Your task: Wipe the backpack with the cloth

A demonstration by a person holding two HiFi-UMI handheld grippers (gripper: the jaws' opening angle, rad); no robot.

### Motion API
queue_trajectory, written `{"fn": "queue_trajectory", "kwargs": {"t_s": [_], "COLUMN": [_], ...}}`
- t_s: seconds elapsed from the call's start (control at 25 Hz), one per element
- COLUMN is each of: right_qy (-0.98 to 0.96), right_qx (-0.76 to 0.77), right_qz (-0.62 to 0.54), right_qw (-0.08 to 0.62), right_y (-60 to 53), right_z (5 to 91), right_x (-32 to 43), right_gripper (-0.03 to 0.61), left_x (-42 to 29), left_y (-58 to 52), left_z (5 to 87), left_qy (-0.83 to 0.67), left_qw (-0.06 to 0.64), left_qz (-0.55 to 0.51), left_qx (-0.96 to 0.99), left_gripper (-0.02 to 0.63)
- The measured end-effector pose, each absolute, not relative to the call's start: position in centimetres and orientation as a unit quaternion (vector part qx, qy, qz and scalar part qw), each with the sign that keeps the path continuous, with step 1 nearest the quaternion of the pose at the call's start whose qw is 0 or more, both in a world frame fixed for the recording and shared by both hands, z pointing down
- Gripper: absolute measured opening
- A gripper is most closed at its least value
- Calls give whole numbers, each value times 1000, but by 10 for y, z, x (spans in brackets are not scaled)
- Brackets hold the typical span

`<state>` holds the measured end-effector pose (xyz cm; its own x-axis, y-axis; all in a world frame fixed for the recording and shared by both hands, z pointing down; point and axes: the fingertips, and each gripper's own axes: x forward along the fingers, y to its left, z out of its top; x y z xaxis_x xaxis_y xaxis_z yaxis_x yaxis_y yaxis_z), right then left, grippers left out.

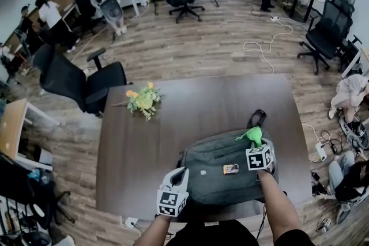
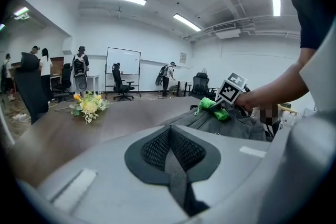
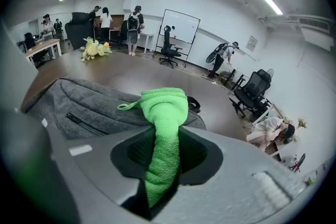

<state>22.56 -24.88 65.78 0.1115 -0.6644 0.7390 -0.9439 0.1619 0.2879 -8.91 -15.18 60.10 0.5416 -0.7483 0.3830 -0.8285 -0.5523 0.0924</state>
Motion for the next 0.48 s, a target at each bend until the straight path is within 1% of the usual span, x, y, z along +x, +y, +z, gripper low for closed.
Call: {"fn": "queue_trajectory", "kwargs": {"t_s": [0.2, 0.48], "right_qy": [-632, -609], "right_qx": [635, 662], "right_qz": [158, 153], "right_qw": [416, 409], "right_y": [-251, -255], "right_z": [652, 637], "right_x": [236, 269], "right_gripper": [103, 103], "left_x": [-99, -112], "left_y": [-151, -146], "left_z": [604, 609], "left_qy": [-461, -472], "left_qw": [131, 139], "left_qz": [152, 151], "left_qx": [865, 858], "left_gripper": [20, 20]}}
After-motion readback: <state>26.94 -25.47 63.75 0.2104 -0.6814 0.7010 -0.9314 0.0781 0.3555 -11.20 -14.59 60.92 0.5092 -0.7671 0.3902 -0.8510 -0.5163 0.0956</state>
